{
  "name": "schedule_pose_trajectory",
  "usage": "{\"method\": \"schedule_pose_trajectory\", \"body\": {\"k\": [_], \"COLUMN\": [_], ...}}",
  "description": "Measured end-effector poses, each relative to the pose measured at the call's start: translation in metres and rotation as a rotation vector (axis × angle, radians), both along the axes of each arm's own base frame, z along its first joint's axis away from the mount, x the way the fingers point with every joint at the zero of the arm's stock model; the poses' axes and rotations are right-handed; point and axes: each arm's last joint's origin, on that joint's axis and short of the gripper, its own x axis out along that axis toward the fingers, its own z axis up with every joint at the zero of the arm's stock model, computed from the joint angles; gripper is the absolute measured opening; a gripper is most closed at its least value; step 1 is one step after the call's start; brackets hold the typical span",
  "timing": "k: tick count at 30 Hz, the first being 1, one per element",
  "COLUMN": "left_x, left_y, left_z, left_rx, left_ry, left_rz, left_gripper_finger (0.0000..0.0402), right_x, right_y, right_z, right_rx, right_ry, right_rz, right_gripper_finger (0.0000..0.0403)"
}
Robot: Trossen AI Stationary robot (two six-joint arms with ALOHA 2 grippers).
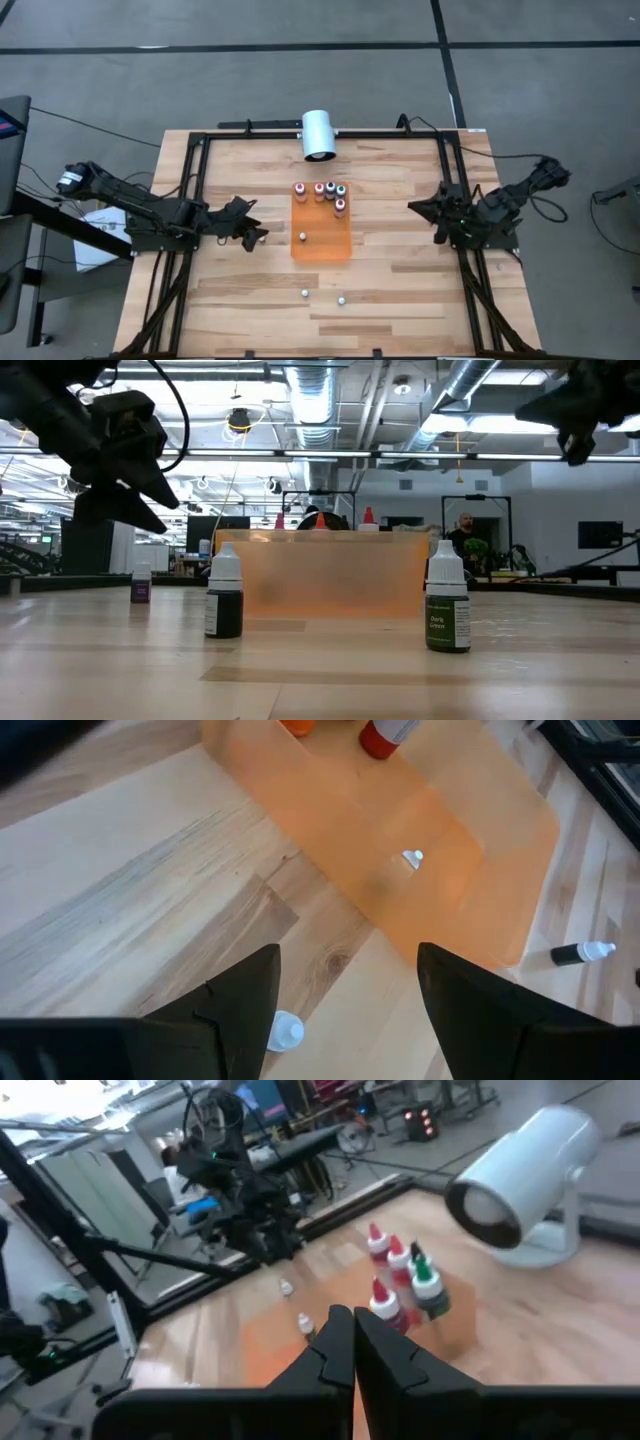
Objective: Pick & Place food coloring
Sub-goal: Put the small purple food coloring bottle into the bin
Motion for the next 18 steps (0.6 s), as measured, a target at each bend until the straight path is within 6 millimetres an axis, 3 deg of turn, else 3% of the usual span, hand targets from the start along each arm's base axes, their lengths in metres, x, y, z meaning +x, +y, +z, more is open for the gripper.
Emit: {"method": "schedule_pose_trajectory", "body": {"k": [8, 14, 18], "left_x": [0.000, -0.001, -0.001], "left_y": [0.005, 0.005, 0.005], "left_z": [-0.001, -0.002, -0.003], "left_rx": [-0.007, -0.007, -0.011], "left_ry": [0.017, 0.037, 0.044], "left_rz": [-0.004, -0.007, -0.015], "left_gripper_finger": [0.0229, 0.0229, 0.0229], "right_x": [0.002, 0.008, 0.010], "right_y": [0.003, 0.003, 0.000], "right_z": [-0.030, -0.060, -0.069], "right_rx": [0.033, 0.103, 0.100], "right_ry": [0.029, 0.113, 0.149], "right_rz": [0.050, 0.018, -0.021], "right_gripper_finger": [0.0001, 0.0001, 0.0001]}}
